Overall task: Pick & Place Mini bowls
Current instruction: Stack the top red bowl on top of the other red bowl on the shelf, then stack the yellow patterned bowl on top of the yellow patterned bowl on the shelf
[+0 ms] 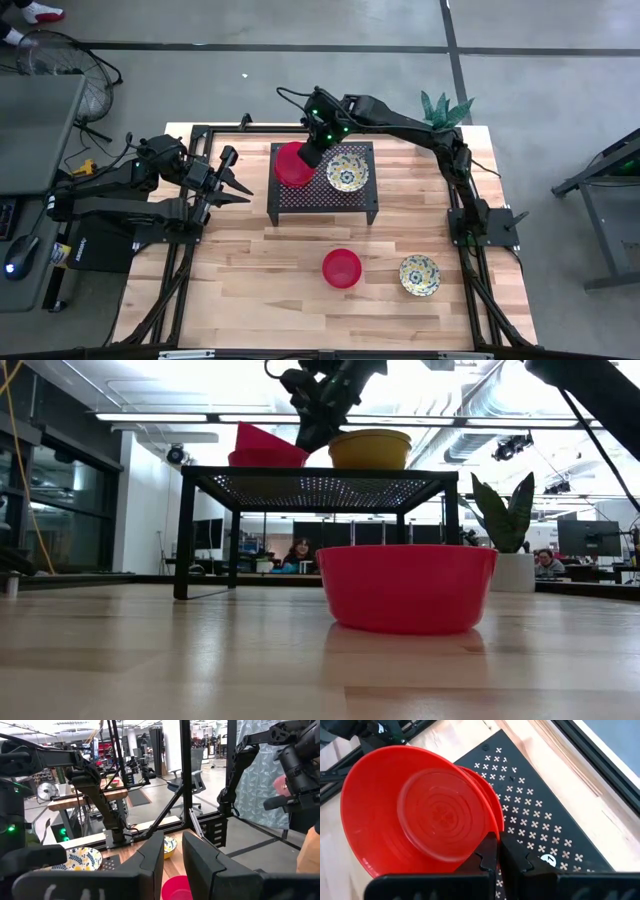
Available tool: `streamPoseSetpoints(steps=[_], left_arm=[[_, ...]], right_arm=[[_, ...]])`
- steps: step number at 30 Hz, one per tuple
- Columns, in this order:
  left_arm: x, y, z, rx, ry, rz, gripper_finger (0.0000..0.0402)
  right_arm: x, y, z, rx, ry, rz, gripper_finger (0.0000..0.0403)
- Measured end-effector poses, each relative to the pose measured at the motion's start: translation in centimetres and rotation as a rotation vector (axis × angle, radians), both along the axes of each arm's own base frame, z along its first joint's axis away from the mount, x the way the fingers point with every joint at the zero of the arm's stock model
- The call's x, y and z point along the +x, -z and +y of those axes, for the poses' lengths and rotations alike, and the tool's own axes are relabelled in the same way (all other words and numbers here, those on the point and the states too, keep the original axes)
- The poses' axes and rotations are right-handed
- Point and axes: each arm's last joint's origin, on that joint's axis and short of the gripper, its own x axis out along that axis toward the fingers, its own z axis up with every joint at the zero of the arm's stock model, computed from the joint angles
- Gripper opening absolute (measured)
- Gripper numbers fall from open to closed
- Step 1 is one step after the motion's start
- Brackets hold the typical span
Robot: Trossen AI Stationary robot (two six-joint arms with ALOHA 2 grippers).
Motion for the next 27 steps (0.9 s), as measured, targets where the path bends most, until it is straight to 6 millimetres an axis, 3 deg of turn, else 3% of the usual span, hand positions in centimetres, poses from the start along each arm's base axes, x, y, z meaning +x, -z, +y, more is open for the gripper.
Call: streamPoseSetpoints(steps=[13, 27], left_arm=[[0.00, 0.00, 0.00, 0.000, -0.001, 0.000, 0.0065], [0.00, 0.00, 0.01, -0.012, -0.002, 0.004, 0.0065]], right_arm=[[0.00, 0.00, 0.00, 0.001, 0.001, 0.000, 0.0008], [-0.10, -0.42, 0.03, -0.002, -0.015, -0.022, 0.0120]])
